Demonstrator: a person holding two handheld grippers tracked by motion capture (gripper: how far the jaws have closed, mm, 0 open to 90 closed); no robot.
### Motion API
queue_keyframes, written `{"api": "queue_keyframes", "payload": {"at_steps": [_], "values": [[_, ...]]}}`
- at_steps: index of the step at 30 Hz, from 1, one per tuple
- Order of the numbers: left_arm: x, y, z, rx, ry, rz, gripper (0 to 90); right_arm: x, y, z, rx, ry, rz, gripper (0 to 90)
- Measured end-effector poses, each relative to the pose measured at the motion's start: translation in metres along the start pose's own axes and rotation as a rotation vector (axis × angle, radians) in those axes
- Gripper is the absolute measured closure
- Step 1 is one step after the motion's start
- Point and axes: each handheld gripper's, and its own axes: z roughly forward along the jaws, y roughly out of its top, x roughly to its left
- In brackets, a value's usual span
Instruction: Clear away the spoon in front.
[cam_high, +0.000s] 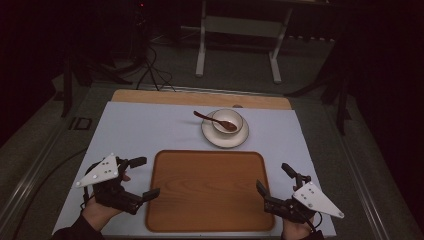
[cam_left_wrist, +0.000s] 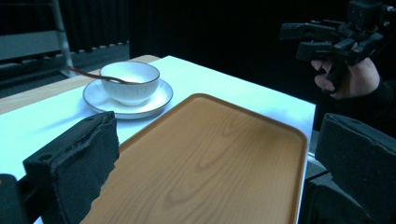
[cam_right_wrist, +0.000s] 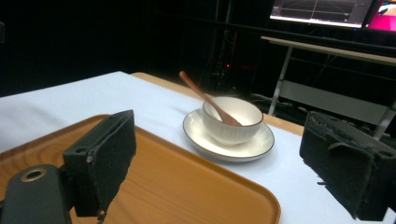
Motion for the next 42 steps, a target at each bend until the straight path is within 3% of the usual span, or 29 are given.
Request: {"api": "queue_keyframes", "payload": {"at_steps": [3, 12, 16, 25, 33, 42], "values": [[0.001, 0.007, 0.008, 0.002, 0.018, 0.003, 0.0, 0.001, 0.001, 0.000, -0.003, 0.001, 0.007, 10.7], [0.013, 0.022, 0.040, -0.021, 0.074, -0.057, 0.0, 0.005, 0.004, 0.003, -0.001, 0.013, 0.001, 10.7], [0.021, 0.025, 0.055, -0.044, 0.117, -0.091, 0.0, 0.007, 0.005, 0.003, -0.005, 0.013, 0.001, 10.7], [0.036, 0.025, 0.084, -0.047, 0.158, -0.152, 0.0, 0.007, 0.005, 0.004, -0.009, 0.022, 0.011, 10.7], [0.052, 0.021, 0.107, -0.088, 0.184, -0.267, 0.8, 0.008, 0.006, 0.004, -0.015, 0.023, 0.009, 10.7], [0.065, 0.017, 0.132, -0.119, 0.231, -0.358, 3.5, 0.009, 0.007, 0.005, -0.017, 0.035, 0.018, 10.7]]}}
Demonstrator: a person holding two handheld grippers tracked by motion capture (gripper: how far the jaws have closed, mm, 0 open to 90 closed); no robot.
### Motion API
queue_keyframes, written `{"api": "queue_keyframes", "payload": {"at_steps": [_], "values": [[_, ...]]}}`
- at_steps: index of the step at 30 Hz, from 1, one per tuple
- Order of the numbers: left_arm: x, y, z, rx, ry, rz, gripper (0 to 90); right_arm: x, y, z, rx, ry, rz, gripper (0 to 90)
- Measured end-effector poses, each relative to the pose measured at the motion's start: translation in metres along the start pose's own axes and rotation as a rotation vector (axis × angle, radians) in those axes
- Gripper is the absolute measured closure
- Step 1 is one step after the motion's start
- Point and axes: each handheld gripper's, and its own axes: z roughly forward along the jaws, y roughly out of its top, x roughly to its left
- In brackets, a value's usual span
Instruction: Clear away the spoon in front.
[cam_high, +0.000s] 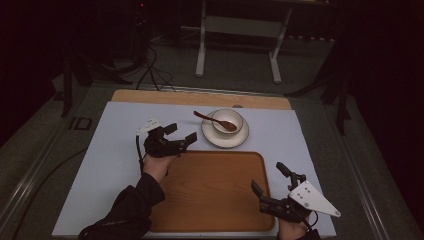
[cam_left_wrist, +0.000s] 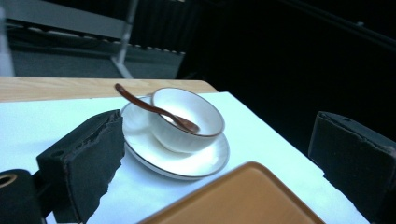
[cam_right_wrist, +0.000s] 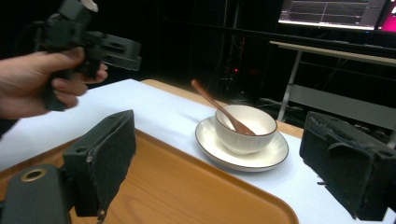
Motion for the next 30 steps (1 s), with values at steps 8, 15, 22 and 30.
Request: {"api": "queue_keyframes", "payload": {"at_steps": [8, 15, 22, 30], "values": [[0.004, -0.006, 0.027, -0.019, 0.047, -0.077, 6.5, -0.002, 0.000, -0.001, -0.009, 0.006, 0.017, 10.7], [0.012, -0.014, 0.046, -0.055, 0.111, -0.165, 14.0, -0.003, 0.001, -0.002, -0.013, 0.011, 0.024, 10.7], [0.021, -0.021, 0.059, -0.088, 0.156, -0.234, 21.3, -0.003, 0.000, -0.001, -0.005, 0.019, 0.028, 10.8], [0.030, -0.022, 0.075, -0.100, 0.161, -0.285, 27.1, -0.002, -0.001, 0.000, -0.002, 0.024, 0.027, 10.8]]}}
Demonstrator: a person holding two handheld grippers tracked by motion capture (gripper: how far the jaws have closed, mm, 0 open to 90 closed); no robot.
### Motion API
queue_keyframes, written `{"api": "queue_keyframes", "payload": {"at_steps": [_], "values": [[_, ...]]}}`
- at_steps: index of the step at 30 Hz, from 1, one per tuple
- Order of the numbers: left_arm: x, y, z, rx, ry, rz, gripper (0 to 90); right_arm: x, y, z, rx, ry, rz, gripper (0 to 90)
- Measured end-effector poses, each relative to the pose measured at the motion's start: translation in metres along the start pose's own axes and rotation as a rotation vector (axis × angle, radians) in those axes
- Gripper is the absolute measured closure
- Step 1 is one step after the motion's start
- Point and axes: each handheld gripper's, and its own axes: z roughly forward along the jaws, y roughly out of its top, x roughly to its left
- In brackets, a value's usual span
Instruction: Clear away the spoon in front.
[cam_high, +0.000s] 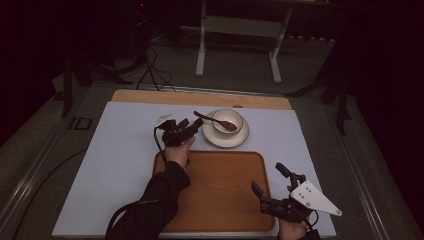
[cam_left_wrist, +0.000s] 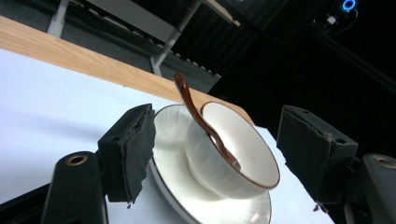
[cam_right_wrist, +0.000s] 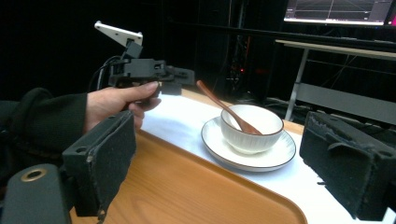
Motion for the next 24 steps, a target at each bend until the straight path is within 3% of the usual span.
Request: {"api": "queue_keyframes", "payload": {"at_steps": [6, 12, 20, 24], "values": [[0.001, 0.001, 0.010, -0.025, 0.027, -0.018, 32.3, -0.001, 0.000, 0.000, 0.000, 0.006, 0.005, 10.8], [0.003, -0.001, 0.024, -0.041, 0.041, -0.068, 38.6, -0.004, -0.002, -0.001, 0.001, 0.008, 0.018, 10.8], [0.010, -0.006, 0.033, -0.084, 0.017, -0.171, 45.9, -0.005, -0.002, -0.001, 0.004, 0.013, 0.022, 10.8], [0.011, -0.006, 0.038, -0.084, -0.003, -0.189, 50.1, -0.005, -0.002, -0.002, 0.003, 0.013, 0.023, 10.8]]}}
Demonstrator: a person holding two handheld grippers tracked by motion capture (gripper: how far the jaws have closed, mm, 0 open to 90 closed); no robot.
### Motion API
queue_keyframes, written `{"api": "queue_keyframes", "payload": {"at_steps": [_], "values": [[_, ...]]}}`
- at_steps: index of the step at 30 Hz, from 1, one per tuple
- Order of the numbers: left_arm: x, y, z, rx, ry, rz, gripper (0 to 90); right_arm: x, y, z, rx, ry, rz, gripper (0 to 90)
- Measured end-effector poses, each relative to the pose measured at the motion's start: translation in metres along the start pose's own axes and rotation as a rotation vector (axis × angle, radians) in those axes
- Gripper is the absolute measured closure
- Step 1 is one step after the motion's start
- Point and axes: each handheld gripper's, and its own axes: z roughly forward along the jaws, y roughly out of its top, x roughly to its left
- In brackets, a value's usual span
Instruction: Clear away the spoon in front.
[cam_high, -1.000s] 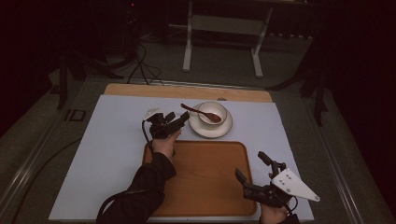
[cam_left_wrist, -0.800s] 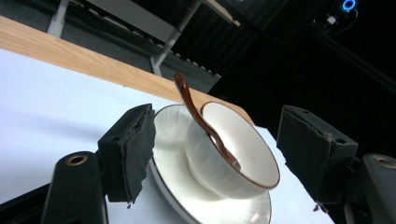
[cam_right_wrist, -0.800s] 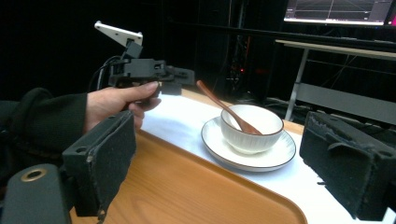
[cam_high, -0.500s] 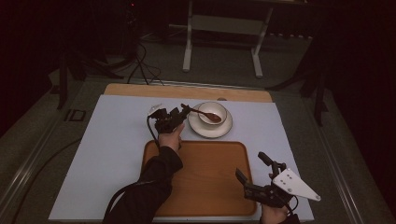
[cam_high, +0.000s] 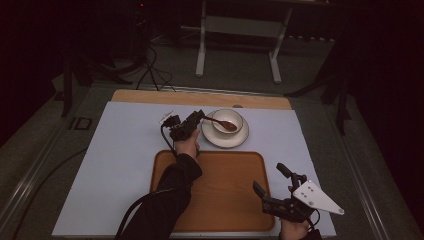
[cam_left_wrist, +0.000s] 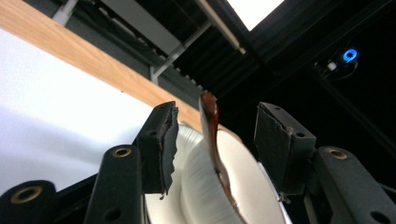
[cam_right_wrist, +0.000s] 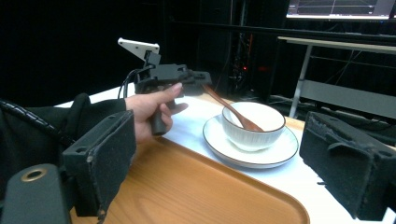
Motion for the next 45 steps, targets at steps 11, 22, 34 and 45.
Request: {"api": "queue_keyframes", "payload": {"at_steps": [11, 22, 34, 45], "values": [[-0.003, -0.002, 0.011, 0.004, 0.008, -0.051, 57.0, -0.002, -0.001, 0.000, 0.001, 0.003, 0.010, 10.9], [-0.002, -0.004, 0.011, -0.020, 0.030, -0.122, 82.7, -0.003, -0.001, 0.000, 0.003, 0.005, 0.012, 10.9], [-0.009, 0.016, -0.004, -0.024, 0.039, -0.047, 83.9, -0.002, -0.001, 0.000, 0.000, 0.008, 0.011, 10.9], [-0.024, 0.040, -0.016, 0.041, 0.032, 0.020, 84.1, -0.003, 0.000, -0.001, -0.002, 0.003, 0.014, 10.9]]}}
